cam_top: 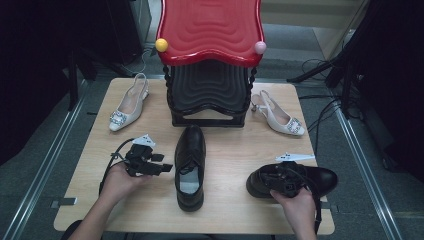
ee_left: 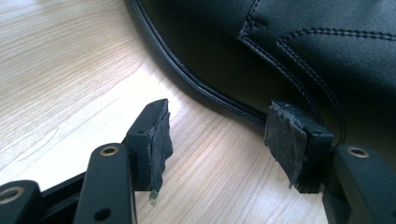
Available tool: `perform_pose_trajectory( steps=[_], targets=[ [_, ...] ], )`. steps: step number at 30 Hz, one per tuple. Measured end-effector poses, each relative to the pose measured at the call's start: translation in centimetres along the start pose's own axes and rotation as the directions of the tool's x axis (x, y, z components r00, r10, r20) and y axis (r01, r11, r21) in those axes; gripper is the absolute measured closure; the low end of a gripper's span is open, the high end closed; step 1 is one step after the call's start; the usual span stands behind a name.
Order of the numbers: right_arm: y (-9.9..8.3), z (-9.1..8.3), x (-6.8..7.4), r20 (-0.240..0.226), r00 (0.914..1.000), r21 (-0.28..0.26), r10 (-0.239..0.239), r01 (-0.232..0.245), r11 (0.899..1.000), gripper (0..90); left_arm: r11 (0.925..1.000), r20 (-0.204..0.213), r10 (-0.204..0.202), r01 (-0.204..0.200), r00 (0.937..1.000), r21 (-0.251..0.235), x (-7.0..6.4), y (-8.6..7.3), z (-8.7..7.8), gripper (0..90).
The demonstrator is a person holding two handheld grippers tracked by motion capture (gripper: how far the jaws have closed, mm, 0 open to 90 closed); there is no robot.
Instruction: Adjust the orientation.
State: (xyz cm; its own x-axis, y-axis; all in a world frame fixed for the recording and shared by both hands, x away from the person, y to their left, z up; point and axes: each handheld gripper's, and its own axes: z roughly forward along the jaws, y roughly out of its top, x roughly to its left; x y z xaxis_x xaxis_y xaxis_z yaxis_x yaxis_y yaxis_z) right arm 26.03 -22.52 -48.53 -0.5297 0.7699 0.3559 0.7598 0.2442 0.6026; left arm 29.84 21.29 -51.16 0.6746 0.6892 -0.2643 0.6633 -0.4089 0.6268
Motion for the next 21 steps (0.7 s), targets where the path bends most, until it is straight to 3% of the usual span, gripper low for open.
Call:
perform_pose_trajectory(
  steps=[13, 20, 21],
  targets=[
    [1.1, 2.6, 3.3, -0.063, 0.9939, 0.039, -0.090, 0.093, 0.995, 90.0, 0.9997, -0.015, -0.021, 0.021, 0.9997, -0.009, 0.1, -1.0, -0.8, 40.4],
    [1.5, 3.9, 5.1, -0.112, 0.9847, 0.059, -0.134, 0.141, 0.988, 90.0, 0.9995, -0.022, -0.029, 0.029, 0.9993, -0.011, 0.1, -1.4, -1.1, 40.5],
    [1.4, 4.3, 5.9, -0.124, 0.9808, 0.060, -0.151, 0.159, 0.985, 90.0, 0.9996, -0.026, -0.028, 0.027, 0.9993, -0.010, 0.1, -1.5, -1.1, 40.4]
  ],
)
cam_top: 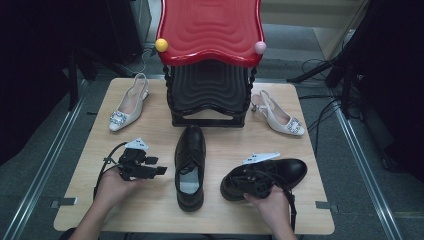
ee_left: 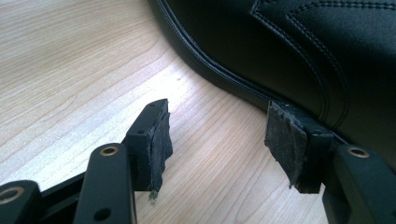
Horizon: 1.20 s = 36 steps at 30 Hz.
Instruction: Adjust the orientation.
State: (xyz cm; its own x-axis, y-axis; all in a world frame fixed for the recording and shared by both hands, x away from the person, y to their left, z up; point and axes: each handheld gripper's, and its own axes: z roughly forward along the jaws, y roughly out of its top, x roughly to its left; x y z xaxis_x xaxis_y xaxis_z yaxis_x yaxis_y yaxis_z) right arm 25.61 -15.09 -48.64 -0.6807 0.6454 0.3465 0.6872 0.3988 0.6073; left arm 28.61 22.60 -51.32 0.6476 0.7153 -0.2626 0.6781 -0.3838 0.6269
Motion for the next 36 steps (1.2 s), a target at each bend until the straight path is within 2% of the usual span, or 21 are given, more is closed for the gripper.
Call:
perform_pose_trajectory(
  steps=[2, 4, 10, 11, 14, 15, 17, 18, 20, 21, 23, 26, 29, 32, 34, 36],
  targets=[
    [0.0, 0.2, 0.3, -0.007, 0.9999, 0.002, -0.010, 0.010, 1.000, 90.0, 1.0000, 0.000, -0.003, 0.003, 1.0000, -0.004, 0.0, 0.0, 0.0, 40.4],
    [0.2, 1.0, 1.4, -0.028, 0.9984, 0.009, -0.049, 0.049, 0.999, 90.0, 1.0000, 0.003, -0.003, 0.003, 1.0000, -0.007, -0.1, 0.0, 0.1, 40.2],
    [0.3, 0.7, 1.4, -0.033, 0.9980, -0.002, -0.054, 0.054, 0.999, 90.0, 0.9999, 0.007, 0.009, -0.009, 0.9999, -0.006, -0.1, -0.1, 0.2, 40.2],
    [0.2, 0.1, 1.6, -0.016, 0.9978, -0.016, -0.064, 0.064, 0.998, 90.0, 0.9998, 0.003, 0.011, -0.011, 0.9999, -0.016, -0.1, 0.0, 0.0, 40.3],
    [0.2, -0.9, 1.6, -0.018, 0.9971, -0.047, -0.074, 0.073, 0.996, 90.0, 0.9991, 0.001, 0.011, -0.011, 0.9999, -0.041, -0.1, 0.1, -0.2, 40.4],
    [0.2, -2.4, 1.4, 0.001, 0.9968, -0.100, -0.080, 0.080, 0.992, 90.0, 0.9989, 0.003, 0.010, -0.010, 0.9999, -0.047, 0.0, 0.1, -0.2, 40.4],
    [0.2, -3.0, 1.3, 0.004, 0.9969, -0.119, -0.079, 0.079, 0.990, 89.7, 0.9990, 0.005, 0.010, -0.009, 0.9999, -0.044, 0.0, 0.2, -0.2, 40.4],
    [0.0, -4.3, 0.5, 0.022, 0.9979, -0.157, -0.061, 0.063, 0.986, 88.5, 0.9992, 0.007, 0.010, -0.010, 0.9999, -0.040, 0.0, 0.2, -0.1, 40.4],
    [-0.1, -4.7, 0.2, 0.028, 0.9981, -0.162, -0.055, 0.059, 0.985, 88.6, 0.9994, 0.009, 0.016, -0.015, 0.9998, -0.031, -0.1, 0.3, 0.0, 40.4],
    [-0.5, -5.7, -0.7, 0.075, 0.9966, -0.176, -0.033, 0.046, 0.983, 89.7, 0.9993, 0.007, 0.022, -0.022, 0.9997, -0.032, -0.2, 0.4, 0.1, 40.4],
    [-0.6, -5.9, -0.9, 0.079, 0.9965, -0.176, -0.026, 0.040, 0.984, 90.0, 0.9991, 0.011, 0.026, -0.025, 0.9996, -0.033, -0.2, 0.5, 0.1, 40.4],
    [-1.3, -6.9, -2.4, 0.103, 0.9947, -0.202, 0.006, 0.015, 0.979, 90.0, 0.9990, 0.013, 0.029, -0.029, 0.9995, -0.036, -0.2, 0.7, 0.3, 40.4],
    [-2.1, -7.6, -4.0, 0.134, 0.9891, -0.221, 0.061, -0.030, 0.975, 90.0, 0.9985, 0.019, 0.034, -0.034, 0.9992, -0.042, -0.3, 0.8, 0.4, 40.4],
    [-2.8, -8.2, -5.2, 0.142, 0.9843, -0.244, 0.105, -0.068, 0.967, 90.0, 0.9985, 0.022, 0.027, -0.026, 0.9994, -0.049, -0.2, 0.9, 0.5, 40.3],
    [-3.1, -8.4, -5.7, 0.164, 0.9797, -0.242, 0.115, -0.074, 0.967, 90.0, 0.9991, 0.018, 0.029, -0.029, 0.9994, -0.030, -0.1, 1.1, 0.6, 40.3],
    [-3.5, -8.7, -6.2, 0.181, 0.9740, -0.244, 0.136, -0.090, 0.965, 90.0, 0.9994, 0.021, 0.021, -0.020, 0.9996, -0.030, 0.0, 1.2, 0.6, 40.5]
  ],
)
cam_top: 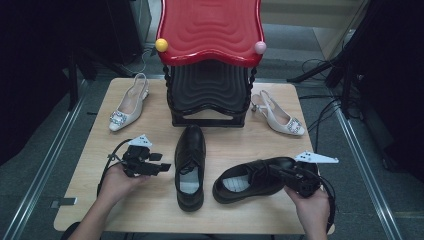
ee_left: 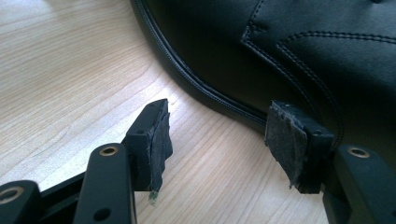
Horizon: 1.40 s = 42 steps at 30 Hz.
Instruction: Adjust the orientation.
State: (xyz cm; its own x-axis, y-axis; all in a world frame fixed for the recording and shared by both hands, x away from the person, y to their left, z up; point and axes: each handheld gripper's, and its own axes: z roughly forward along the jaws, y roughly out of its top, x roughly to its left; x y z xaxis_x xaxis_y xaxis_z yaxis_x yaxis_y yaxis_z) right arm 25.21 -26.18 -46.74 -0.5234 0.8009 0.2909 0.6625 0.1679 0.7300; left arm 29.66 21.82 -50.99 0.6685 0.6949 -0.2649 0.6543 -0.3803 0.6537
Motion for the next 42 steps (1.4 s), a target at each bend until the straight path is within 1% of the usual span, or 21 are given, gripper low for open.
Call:
perform_pose_trajectory(
  steps=[1, 3, 4, 5, 6, 9, 13, 14, 15, 18, 20, 22, 24, 27, 29, 33, 36, 38, 42],
  targets=[
    [-0.3, -0.2, -0.5, 0.015, 0.9998, -0.003, 0.009, -0.009, 1.000, 90.0, 1.0000, 0.001, -0.005, 0.005, 1.0000, -0.002, 0.0, 0.1, 0.0, 40.6],
    [-0.4, -0.3, -0.7, 0.019, 0.9997, 0.001, 0.013, -0.013, 1.000, 90.0, 1.0000, 0.002, -0.001, 0.001, 1.0000, -0.004, 0.1, 0.1, 0.0, 40.6],
    [-0.8, -0.3, -1.2, 0.035, 0.9991, 0.007, 0.023, -0.023, 1.000, 90.0, 1.0000, 0.001, -0.001, 0.001, 1.0000, -0.001, 0.1, 0.1, 0.0, 40.6],
    [-0.8, -0.3, -1.2, 0.035, 0.9991, 0.007, 0.023, -0.023, 1.000, 90.0, 1.0000, 0.004, 0.000, 0.000, 1.0000, 0.000, 0.1, 0.2, 0.0, 40.6],
    [-1.2, -0.3, -1.7, 0.044, 0.9985, 0.023, 0.034, -0.035, 0.999, 90.0, 1.0000, 0.001, 0.003, -0.003, 1.0000, -0.001, 0.2, 0.2, 0.1, 40.6],
    [-1.6, -0.3, -2.0, 0.056, 0.9980, 0.033, 0.032, -0.033, 0.999, 90.0, 1.0000, 0.005, 0.007, -0.007, 1.0000, -0.002, 0.2, 0.4, 0.2, 40.6],
    [-2.0, -0.6, -2.1, 0.073, 0.9967, 0.044, 0.034, -0.038, 0.998, 90.0, 0.9999, 0.025, -0.007, 0.007, 0.9997, 0.010, 0.5, 0.7, 0.5, 40.7],
    [-2.1, -0.7, -2.0, 0.077, 0.9961, 0.053, 0.042, -0.046, 0.998, 90.0, 0.9999, 0.025, -0.006, 0.005, 0.9997, 0.009, 0.5, 0.8, 0.6, 40.7],
    [-2.2, -0.6, -2.0, 0.081, 0.9959, 0.056, 0.041, -0.045, 0.997, 90.0, 0.9999, 0.025, -0.004, 0.004, 0.9997, 0.013, 0.5, 0.9, 0.7, 40.7],
    [-2.8, -0.6, -1.9, 0.088, 0.9941, 0.082, 0.063, -0.070, 0.994, 90.0, 0.9999, 0.035, 0.002, -0.002, 0.9994, 0.010, 0.5, 0.9, 0.9, 40.7],
    [-3.0, -0.5, -1.9, 0.091, 0.9935, 0.095, 0.068, -0.077, 0.992, 90.0, 0.9999, 0.033, 0.011, -0.011, 0.9994, 0.010, 0.5, 1.0, 1.1, 40.7],
    [-3.1, 0.0, -2.0, 0.089, 0.9935, 0.117, 0.071, -0.081, 0.990, 90.0, 0.9999, 0.035, 0.011, -0.011, 0.9993, 0.005, 0.5, 1.0, 1.1, 40.6],
    [-3.2, 0.5, -2.0, 0.096, 0.9931, 0.132, 0.068, -0.080, 0.988, 90.0, 1.0000, 0.041, 0.008, -0.008, 0.9991, 0.001, 0.5, 1.0, 1.1, 40.6],
    [-3.2, 0.6, -2.1, 0.087, 0.9937, 0.133, 0.070, -0.081, 0.988, 90.0, 1.0000, 0.036, 0.008, -0.008, 0.9993, 0.004, 0.5, 1.0, 1.1, 40.5],
    [-3.2, 0.7, -2.3, 0.078, 0.9937, 0.136, 0.081, -0.091, 0.987, 90.0, 1.0000, 0.036, 0.008, -0.008, 0.9993, 0.003, 0.5, 1.0, 1.0, 40.4],
    [-2.9, 1.3, -2.4, 0.078, 0.9926, 0.145, 0.093, -0.103, 0.984, 90.0, 0.9996, 0.020, 0.019, -0.019, 0.9996, 0.021, 0.4, 0.9, 0.9, 40.4],
    [-2.8, 1.4, -2.7, 0.066, 0.9921, 0.139, 0.107, -0.115, 0.984, 90.0, 0.9997, 0.013, 0.017, -0.017, 0.9998, 0.015, 0.3, 0.8, 0.7, 40.4],
    [-2.7, 1.5, -2.8, 0.061, 0.9928, 0.143, 0.103, -0.111, 0.983, 90.0, 0.9997, 0.012, 0.020, -0.020, 0.9997, 0.012, 0.3, 0.8, 0.6, 40.4],
    [-2.5, 1.8, -2.8, 0.067, 0.9926, 0.133, 0.101, -0.110, 0.985, 90.0, 0.9995, 0.001, 0.027, -0.027, 0.9996, 0.017, 0.1, 0.7, 0.5, 40.5]
  ],
)
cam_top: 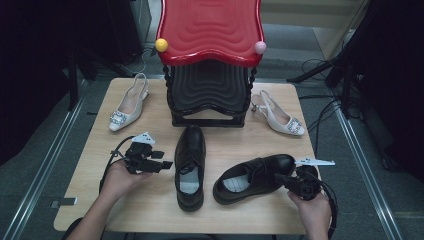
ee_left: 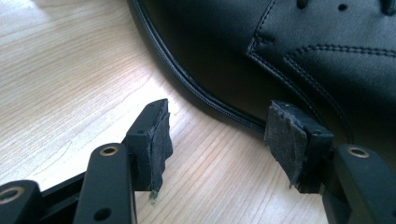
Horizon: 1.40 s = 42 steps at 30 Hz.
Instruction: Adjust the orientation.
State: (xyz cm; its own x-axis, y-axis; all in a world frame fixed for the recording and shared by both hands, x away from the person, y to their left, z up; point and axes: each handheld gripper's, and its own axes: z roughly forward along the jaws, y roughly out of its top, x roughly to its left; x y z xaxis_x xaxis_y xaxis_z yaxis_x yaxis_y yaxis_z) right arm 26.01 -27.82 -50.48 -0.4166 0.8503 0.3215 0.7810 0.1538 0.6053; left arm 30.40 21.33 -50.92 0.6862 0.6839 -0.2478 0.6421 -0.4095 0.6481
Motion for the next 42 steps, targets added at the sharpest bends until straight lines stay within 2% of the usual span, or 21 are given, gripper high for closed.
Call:
perform_pose_trajectory(
  steps=[5, 12, 16, 17, 25, 28, 32, 33, 35, 42],
  targets=[
    [1.0, 0.8, 0.1, -0.006, 1.0000, 0.004, 0.003, -0.003, 1.000, 90.0, 0.9998, -0.013, 0.016, -0.016, 0.9998, -0.014, -0.4, -0.2, -0.4, 40.6],
    [2.7, 2.5, 0.6, -0.013, 0.9993, 0.007, -0.034, 0.034, 0.999, 90.0, 0.9997, -0.018, 0.017, -0.017, 0.9997, -0.019, -0.7, -1.0, -0.8, 40.6],
    [3.9, 3.5, 0.7, -0.051, 0.9986, 0.013, -0.013, 0.013, 1.000, 90.0, 0.9990, -0.020, 0.032, -0.032, 0.9993, -0.029, -1.1, -1.3, -1.0, 40.8],
    [4.4, 4.2, 1.1, -0.059, 0.9980, 0.012, -0.024, 0.025, 1.000, 90.0, 0.9986, -0.024, 0.039, -0.040, 0.9989, -0.033, -1.1, -1.3, -1.0, 40.8],
    [6.0, 5.7, 2.3, -0.049, 0.9945, 0.033, -0.092, 0.094, 0.995, 90.0, 0.9988, -0.033, 0.034, -0.035, 0.9989, -0.035, -1.2, -1.7, -1.1, 40.6],
    [6.3, 6.0, 2.4, -0.056, 0.9939, 0.029, -0.095, 0.097, 0.995, 90.0, 0.9988, -0.024, 0.031, -0.031, 0.9993, -0.038, -1.3, -1.6, -1.0, 40.5],
    [6.3, 5.5, 2.1, -0.065, 0.9938, 0.012, -0.090, 0.091, 0.996, 90.0, 0.9984, -0.020, 0.050, -0.050, 0.9985, -0.025, -1.6, -1.5, -0.8, 40.6],
    [6.2, 5.1, 2.1, -0.086, 0.9930, -0.001, -0.081, 0.081, 0.997, 90.0, 0.9983, -0.015, 0.051, -0.052, 0.9986, -0.026, -1.6, -1.5, -0.7, 40.6],
    [5.9, 4.3, 2.3, -0.091, 0.9919, -0.018, -0.088, 0.087, 0.996, 90.0, 0.9982, -0.018, 0.053, -0.053, 0.9985, -0.029, -1.7, -1.5, -0.8, 40.5],
    [2.9, 2.1, 3.2, -0.114, 0.9887, -0.014, -0.098, 0.097, 0.995, 90.0, 0.9981, -0.016, 0.052, -0.052, 0.9985, -0.033, -1.4, -1.2, -0.8, 40.6]
  ],
)
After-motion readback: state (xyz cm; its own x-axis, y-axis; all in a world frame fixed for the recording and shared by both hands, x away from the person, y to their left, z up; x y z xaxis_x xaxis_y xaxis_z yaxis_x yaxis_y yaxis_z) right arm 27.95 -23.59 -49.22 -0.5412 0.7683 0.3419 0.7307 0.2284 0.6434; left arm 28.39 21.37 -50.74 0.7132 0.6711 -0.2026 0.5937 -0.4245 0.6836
